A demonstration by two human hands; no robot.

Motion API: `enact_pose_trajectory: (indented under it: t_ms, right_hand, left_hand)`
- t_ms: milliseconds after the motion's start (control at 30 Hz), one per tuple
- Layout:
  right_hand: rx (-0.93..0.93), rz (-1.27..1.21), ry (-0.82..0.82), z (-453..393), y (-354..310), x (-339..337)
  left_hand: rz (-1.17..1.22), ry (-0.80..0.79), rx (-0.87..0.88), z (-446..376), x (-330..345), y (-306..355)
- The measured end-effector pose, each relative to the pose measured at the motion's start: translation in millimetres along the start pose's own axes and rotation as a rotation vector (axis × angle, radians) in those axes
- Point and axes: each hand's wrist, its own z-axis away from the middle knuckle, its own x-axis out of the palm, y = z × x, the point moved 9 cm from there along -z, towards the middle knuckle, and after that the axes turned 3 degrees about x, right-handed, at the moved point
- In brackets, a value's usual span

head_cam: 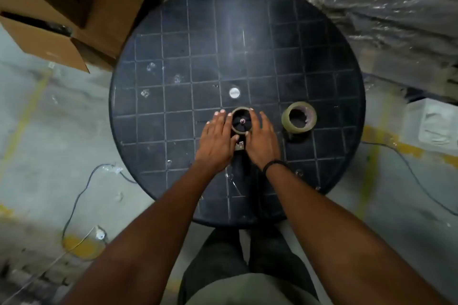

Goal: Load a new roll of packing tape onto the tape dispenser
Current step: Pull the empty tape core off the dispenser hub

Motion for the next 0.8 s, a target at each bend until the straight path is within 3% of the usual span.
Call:
enact_pose_trajectory:
  t_ms: [133, 233, 333, 433, 600, 800]
  right_hand:
    - [0.142, -0.176, -0.061, -5, 24, 19]
    - [0.159, -0.292, -0.132, -1, 30, 32]
    - [0.248, -0.467, -0.147, -3, 39, 39]
    - [0.398, -0.646, -0.135, -8, 50, 50]
    - [0.436, -0.628, -0.146, -32, 53, 57]
    - [0.633, -0.678, -0.155, -24, 70, 71]
  left_hand:
    - [-0.035, -0.089, -0.015, -4, 23, -18]
    - [0.009, -0.021, -0.027, -2, 22, -19]
    - [0.111, 0.055, -0.198, 1, 20, -38]
    - [0.347, 0.03, -0.362, 2, 28, -47]
    - [0.461, 0.053, -0.394, 1, 24, -51]
    - [0.532, 0.02, -0.388, 14, 35, -68]
